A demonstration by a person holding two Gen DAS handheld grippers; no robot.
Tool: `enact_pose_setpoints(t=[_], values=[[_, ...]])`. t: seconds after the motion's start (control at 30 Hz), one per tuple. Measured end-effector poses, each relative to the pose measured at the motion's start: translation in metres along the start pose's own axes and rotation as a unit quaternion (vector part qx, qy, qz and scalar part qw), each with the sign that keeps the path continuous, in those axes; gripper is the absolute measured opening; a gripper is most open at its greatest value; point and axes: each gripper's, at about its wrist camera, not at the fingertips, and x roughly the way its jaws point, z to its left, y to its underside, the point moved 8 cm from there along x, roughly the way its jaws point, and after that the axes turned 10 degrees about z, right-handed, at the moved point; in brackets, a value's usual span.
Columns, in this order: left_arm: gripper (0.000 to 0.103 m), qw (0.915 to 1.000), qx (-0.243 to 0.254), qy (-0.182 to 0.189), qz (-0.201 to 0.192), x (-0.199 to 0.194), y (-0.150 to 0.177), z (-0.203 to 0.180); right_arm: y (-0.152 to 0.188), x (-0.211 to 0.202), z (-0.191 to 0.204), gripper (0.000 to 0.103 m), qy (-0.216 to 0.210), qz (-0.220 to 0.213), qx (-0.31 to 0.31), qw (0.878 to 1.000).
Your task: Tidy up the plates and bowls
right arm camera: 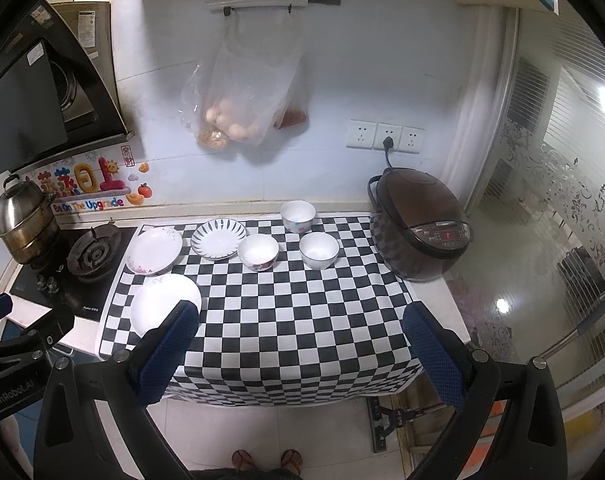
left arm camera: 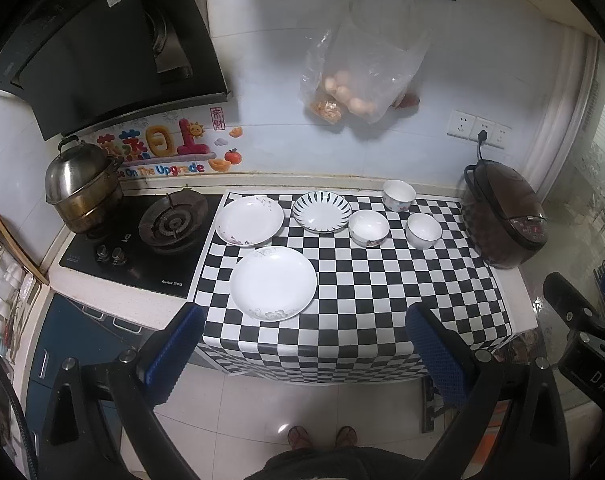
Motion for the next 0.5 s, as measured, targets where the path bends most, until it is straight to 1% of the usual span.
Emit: enact_pose_setpoints(t=[0.5], values=[[0.103, 1.0000, -0.002, 0.000, -0.001, 0.0013, 0.0011, -0.0007, 0.0019, -0.0019, 0.0026, 0.103, 0.000, -0.003, 0.000, 1.000]])
